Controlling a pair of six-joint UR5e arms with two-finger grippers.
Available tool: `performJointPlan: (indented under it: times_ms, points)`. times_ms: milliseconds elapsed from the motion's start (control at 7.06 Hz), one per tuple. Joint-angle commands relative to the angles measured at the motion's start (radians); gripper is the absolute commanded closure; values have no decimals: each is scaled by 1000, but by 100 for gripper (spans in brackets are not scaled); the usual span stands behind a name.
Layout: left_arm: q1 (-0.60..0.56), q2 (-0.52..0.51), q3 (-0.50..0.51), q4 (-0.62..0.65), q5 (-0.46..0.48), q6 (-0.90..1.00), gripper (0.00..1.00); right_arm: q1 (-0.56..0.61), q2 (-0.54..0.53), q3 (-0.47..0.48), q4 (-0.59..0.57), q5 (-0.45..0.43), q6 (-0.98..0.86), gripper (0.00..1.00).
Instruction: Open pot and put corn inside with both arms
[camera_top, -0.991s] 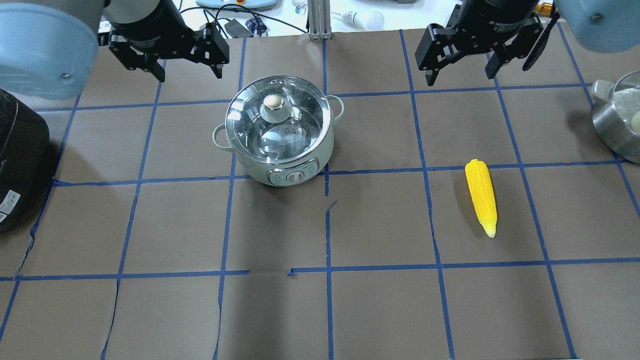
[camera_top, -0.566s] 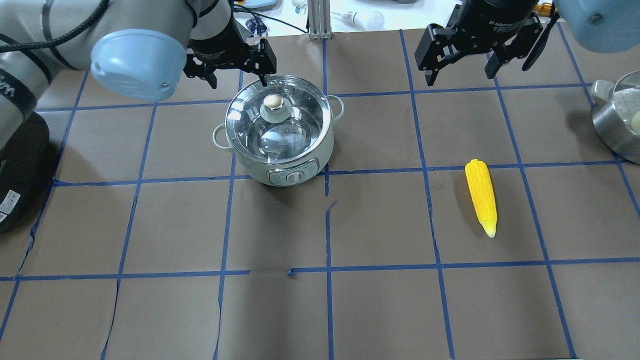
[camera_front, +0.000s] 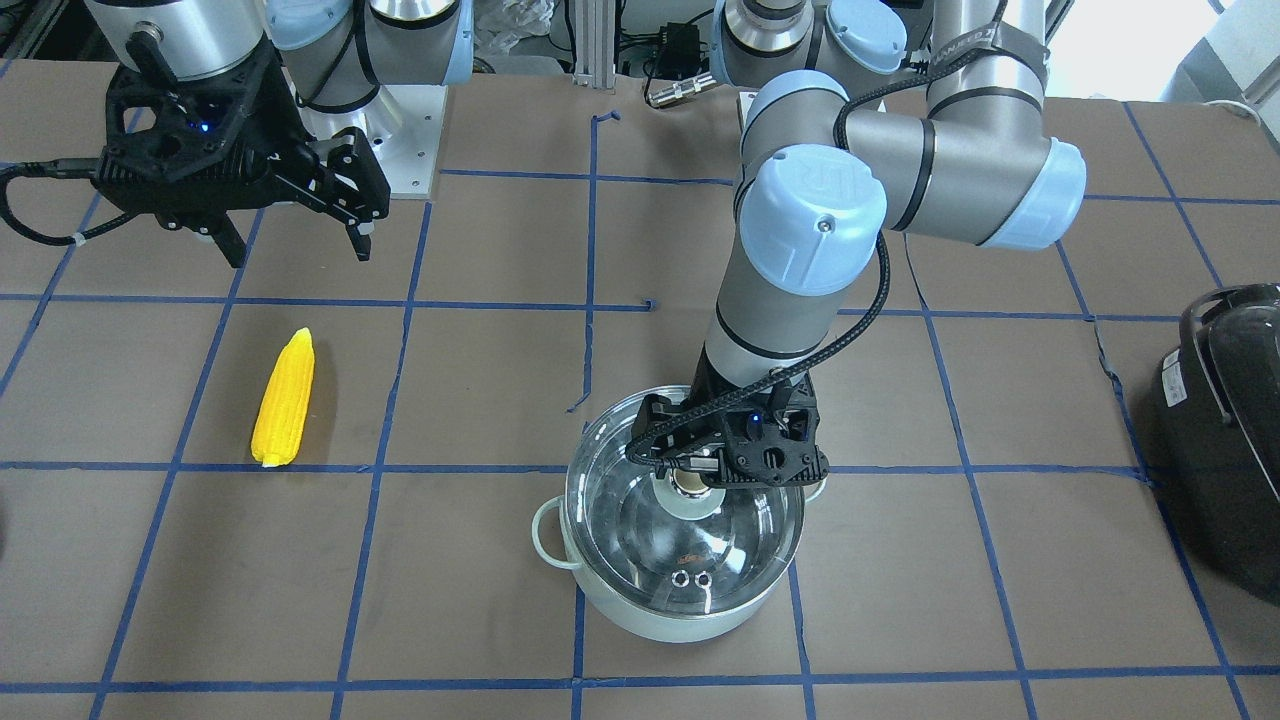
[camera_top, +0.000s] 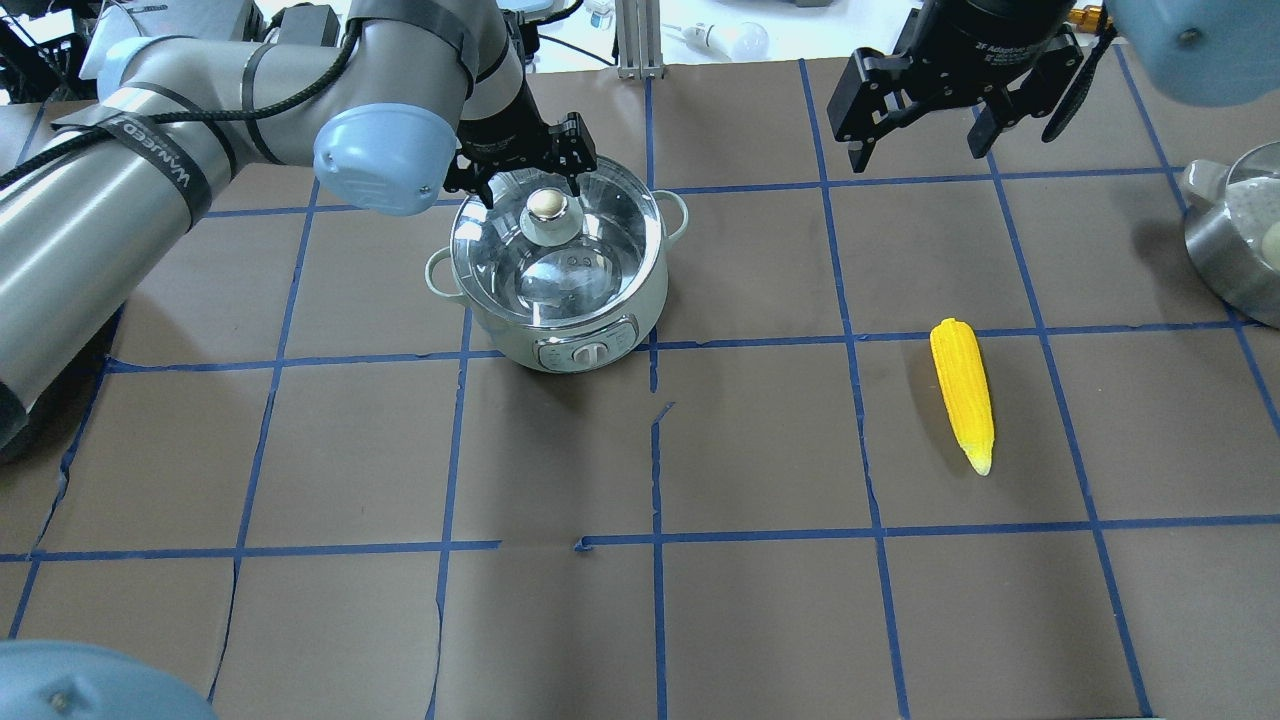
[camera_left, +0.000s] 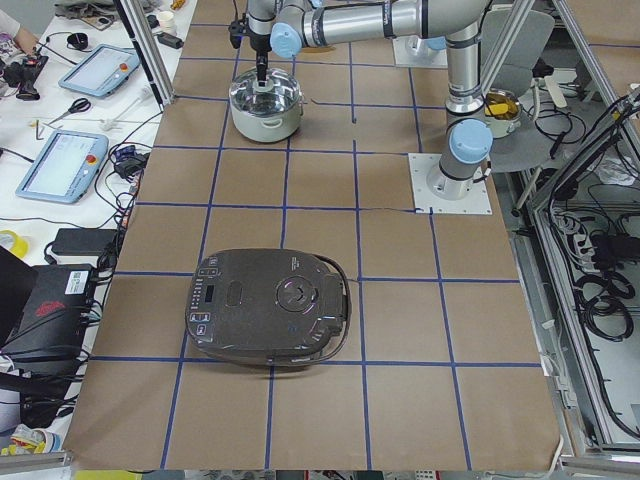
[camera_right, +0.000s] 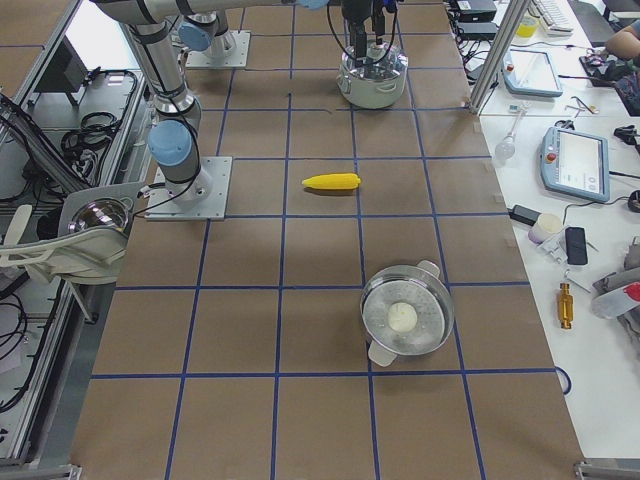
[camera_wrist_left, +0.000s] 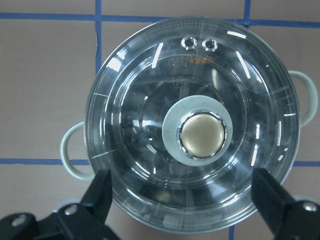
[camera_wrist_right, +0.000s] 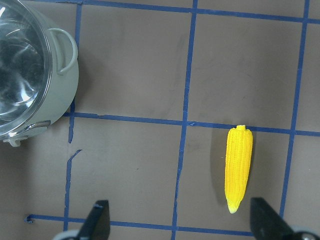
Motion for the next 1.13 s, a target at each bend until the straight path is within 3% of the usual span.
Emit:
performJointPlan:
  times_ms: [0, 283, 425, 566, 708, 991]
  points:
    - [-3, -32, 3, 5, 0, -19, 0, -1, 0, 0, 0, -3, 0, 0]
    - [-20, -41, 4, 7, -2, -71, 0, -4, 0, 0, 2, -3, 0, 0]
    - [-22, -41, 4, 7, -2, -73, 5, -4, 0, 0, 0, -3, 0, 0]
    - [-22, -41, 7, 7, -2, -58, 27, -1, 0, 0, 0, -3, 0, 0]
    - [-22, -40, 7, 5, -3, -53, 30, -1, 0, 0, 0, -3, 0, 0]
    - [-22, -41, 7, 5, -3, -50, 51, -5, 0, -2, 2, -4, 0, 0]
